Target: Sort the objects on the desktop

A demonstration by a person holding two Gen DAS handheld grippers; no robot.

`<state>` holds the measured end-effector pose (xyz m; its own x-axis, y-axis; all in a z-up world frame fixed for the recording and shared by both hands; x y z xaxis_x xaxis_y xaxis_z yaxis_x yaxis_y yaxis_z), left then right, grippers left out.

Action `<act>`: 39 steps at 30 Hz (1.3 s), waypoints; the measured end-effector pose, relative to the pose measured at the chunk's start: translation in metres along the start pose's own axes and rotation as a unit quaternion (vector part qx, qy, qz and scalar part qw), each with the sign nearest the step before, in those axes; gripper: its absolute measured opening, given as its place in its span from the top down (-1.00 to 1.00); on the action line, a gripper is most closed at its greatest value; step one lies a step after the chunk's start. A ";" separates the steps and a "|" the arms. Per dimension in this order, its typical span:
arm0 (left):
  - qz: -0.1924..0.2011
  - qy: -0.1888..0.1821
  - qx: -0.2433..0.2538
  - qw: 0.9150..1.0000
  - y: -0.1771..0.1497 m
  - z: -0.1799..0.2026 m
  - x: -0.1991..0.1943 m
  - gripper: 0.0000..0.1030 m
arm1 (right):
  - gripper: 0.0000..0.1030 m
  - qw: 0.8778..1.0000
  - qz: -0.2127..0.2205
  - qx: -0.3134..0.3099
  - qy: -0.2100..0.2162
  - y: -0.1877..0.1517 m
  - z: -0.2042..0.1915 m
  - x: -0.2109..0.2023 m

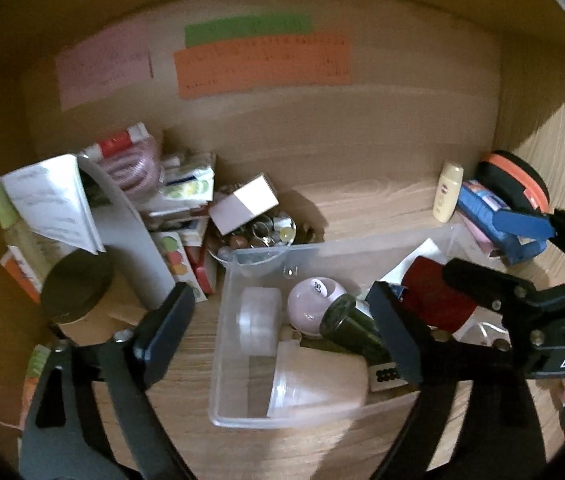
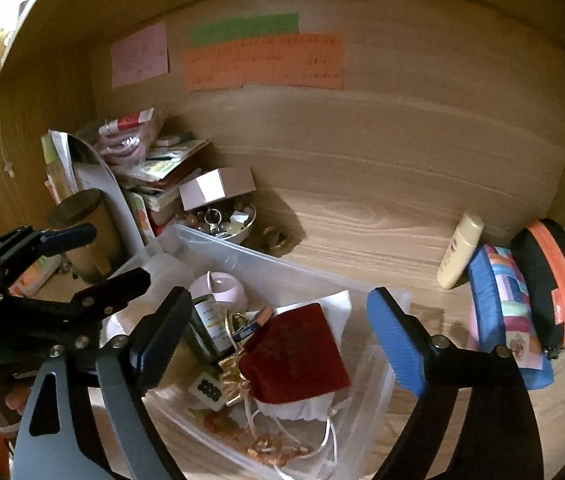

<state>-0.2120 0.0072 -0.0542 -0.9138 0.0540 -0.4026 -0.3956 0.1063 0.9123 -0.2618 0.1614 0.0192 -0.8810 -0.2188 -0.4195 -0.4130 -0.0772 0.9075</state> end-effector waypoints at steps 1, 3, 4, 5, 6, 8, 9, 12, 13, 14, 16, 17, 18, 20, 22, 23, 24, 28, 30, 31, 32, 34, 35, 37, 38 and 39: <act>0.004 0.004 0.000 1.000 0.002 0.000 -0.005 -0.80 | -0.82 1.000 0.002 0.005 0.001 0.000 0.000 -0.004; 0.011 0.010 -0.002 1.000 0.005 0.000 -0.014 -0.85 | -0.91 1.000 0.009 0.012 -0.001 0.002 0.001 -0.011; 0.014 0.014 -0.005 1.000 0.007 0.000 -0.018 -0.87 | -0.91 1.000 0.015 0.014 -0.003 0.003 0.002 -0.018; 0.017 0.018 -0.008 1.000 0.008 0.000 -0.023 -0.89 | -0.92 1.000 0.017 0.014 -0.004 0.003 0.002 -0.021; 0.021 0.022 -0.011 0.999 0.009 -0.001 -0.028 -0.89 | -0.92 1.000 0.024 0.013 -0.007 0.004 0.003 -0.028; 0.032 0.028 -0.016 0.999 0.011 -0.001 -0.039 -0.91 | -0.95 0.999 0.036 0.012 -0.016 0.006 0.004 -0.040; 0.036 0.030 -0.017 0.999 0.012 0.000 -0.043 -0.92 | -0.99 0.999 0.043 0.011 -0.020 0.007 0.005 -0.046; 0.048 0.037 -0.025 0.998 0.012 0.000 -0.056 -0.95 | -0.99 0.998 0.059 0.009 -0.029 0.009 0.006 -0.060; 0.050 0.037 -0.028 0.998 0.012 0.001 -0.059 -0.96 | -0.99 0.997 0.064 0.010 -0.031 0.009 0.006 -0.066; 0.050 0.037 -0.030 0.998 0.010 0.002 -0.062 -0.97 | -0.99 0.997 0.070 0.010 -0.033 0.009 0.006 -0.072; 0.052 0.042 -0.031 0.997 0.008 0.003 -0.067 -0.98 | -0.99 0.996 0.076 0.010 -0.036 0.008 0.007 -0.080; 0.052 0.044 -0.031 0.997 0.005 0.004 -0.069 -0.98 | -0.99 0.996 0.078 0.009 -0.040 0.007 0.006 -0.084; 0.051 0.045 -0.031 0.997 0.003 0.004 -0.072 -0.98 | -0.99 0.996 0.081 0.006 -0.043 0.006 0.006 -0.087; 0.051 0.045 -0.034 0.997 -0.001 0.006 -0.077 -0.98 | -0.99 0.995 0.082 0.003 -0.048 0.002 0.005 -0.092; 0.048 0.045 -0.037 0.997 -0.007 0.007 -0.081 -0.98 | -0.99 0.995 0.082 0.000 -0.053 -0.003 0.004 -0.098; 0.047 0.045 -0.037 0.997 -0.009 0.007 -0.083 -0.98 | -0.99 0.995 0.082 0.000 -0.055 -0.005 0.004 -0.100; 0.046 0.045 -0.038 0.997 -0.011 0.008 -0.085 -0.98 | -0.99 0.995 0.082 0.000 -0.057 -0.007 0.004 -0.101; 0.040 0.052 -0.035 0.997 -0.022 0.010 -0.091 -0.98 | -0.99 0.995 0.079 0.002 -0.063 -0.017 0.004 -0.109; 0.038 0.050 -0.033 0.997 -0.025 0.012 -0.094 -0.98 | -0.99 0.995 0.078 0.001 -0.066 -0.022 0.003 -0.112; 0.038 0.047 -0.034 0.998 -0.027 0.014 -0.095 -0.98 | -0.99 0.995 0.077 0.001 -0.068 -0.023 0.004 -0.113; 0.037 0.044 -0.035 0.998 -0.028 0.015 -0.096 -0.98 | -0.99 0.995 0.076 0.000 -0.070 -0.024 0.004 -0.114; 0.035 0.037 -0.036 0.998 -0.030 0.017 -0.097 -0.98 | -0.99 0.995 0.074 0.000 -0.070 -0.026 0.004 -0.116; 0.033 0.034 -0.035 0.998 -0.031 0.018 -0.097 -0.98 | -0.99 0.995 0.073 0.000 -0.070 -0.027 0.004 -0.115; 0.032 0.033 -0.034 0.998 -0.031 0.019 -0.098 -0.98 | -0.99 0.995 0.072 0.001 -0.072 -0.028 0.005 -0.116; 0.032 0.033 -0.034 0.998 -0.031 0.019 -0.098 -0.98 | -0.99 0.995 0.071 0.002 -0.072 -0.029 0.006 -0.116; 0.032 0.033 -0.036 0.998 -0.031 0.018 -0.098 -0.98 | -0.99 0.995 0.070 0.003 -0.072 -0.029 0.006 -0.116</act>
<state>-0.1082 0.0169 -0.0447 -0.9407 -0.0070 -0.3390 -0.3391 0.0333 0.9402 -0.1495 0.1952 0.0412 -0.9536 -0.0847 -0.2888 -0.2854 -0.0509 0.9571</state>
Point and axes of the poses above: each gripper's, at about its wrist camera, not at the fingertips, and x roughly the way its jaws point, z to its right, y to its top, the point moved 9 cm from there along x, roughly the way its jaws point, and after that the axes turned 10 degrees about z, right-handed, at the moved point
